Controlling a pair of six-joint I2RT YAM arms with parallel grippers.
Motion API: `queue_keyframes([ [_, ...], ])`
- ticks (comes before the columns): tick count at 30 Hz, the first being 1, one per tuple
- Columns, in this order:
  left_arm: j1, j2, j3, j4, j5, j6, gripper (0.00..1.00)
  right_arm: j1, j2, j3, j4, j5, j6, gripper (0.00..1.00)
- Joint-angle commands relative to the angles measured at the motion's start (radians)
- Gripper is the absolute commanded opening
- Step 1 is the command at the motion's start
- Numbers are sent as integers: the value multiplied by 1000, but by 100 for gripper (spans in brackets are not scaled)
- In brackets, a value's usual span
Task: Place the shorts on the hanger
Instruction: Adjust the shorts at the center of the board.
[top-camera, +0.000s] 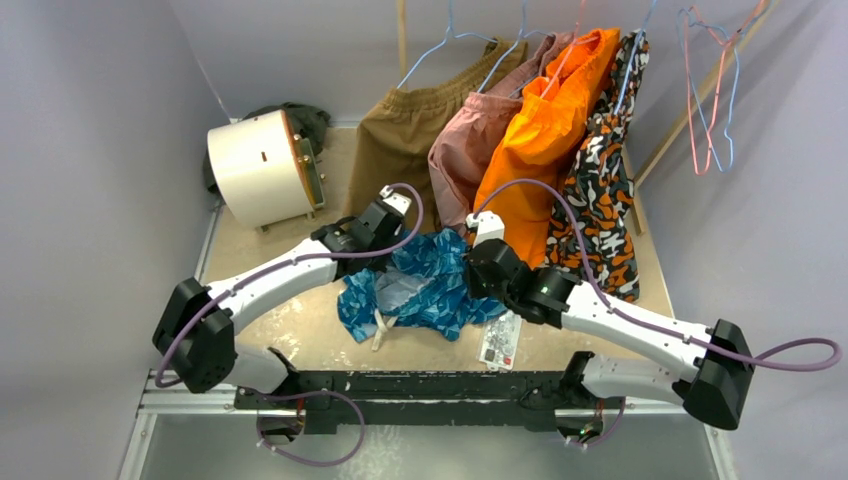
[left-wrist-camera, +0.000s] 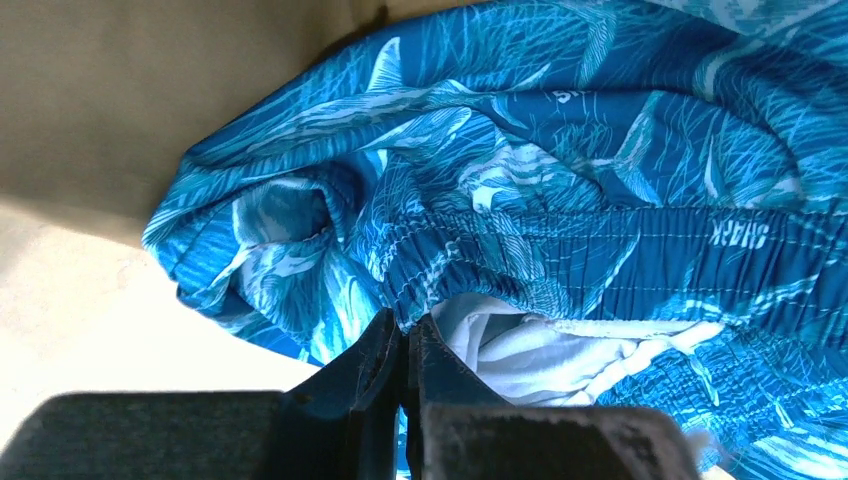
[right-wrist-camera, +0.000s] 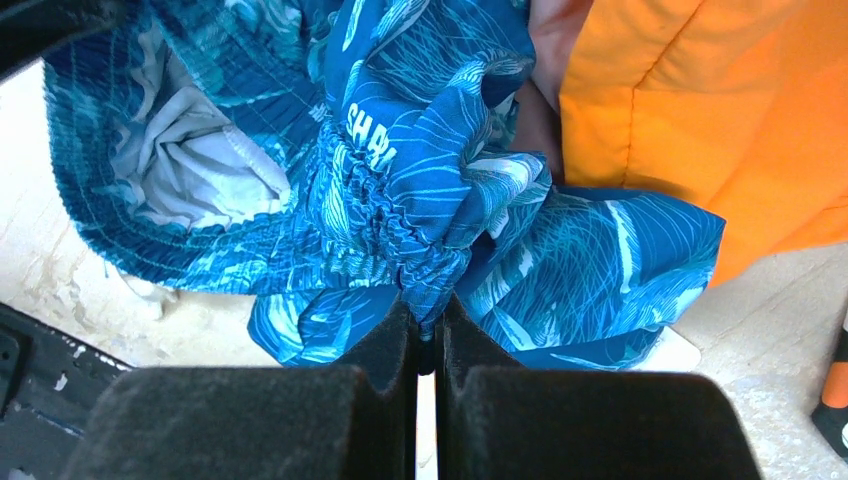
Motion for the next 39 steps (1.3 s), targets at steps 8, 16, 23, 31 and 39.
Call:
queue_keyframes([
  [8, -6, -519, -150, 7, -286, -414, 0, -23, 121, 317, 44, -83, -61, 0],
  [16, -7, -838, -252, -78, -373, -680, 0, -50, 285, 575, 7, -173, -49, 0],
  [23, -6, -833, -326, -54, -355, -751, 0, -98, 326, 425, 15, -186, -18, 0],
  [31, -6, -720, -431, -8, -364, -921, 0, -161, 313, 240, 132, -298, 16, 2],
  [39, -6, -635, -434, -28, -407, -1010, 0, -161, 229, 183, 144, -313, 23, 35],
])
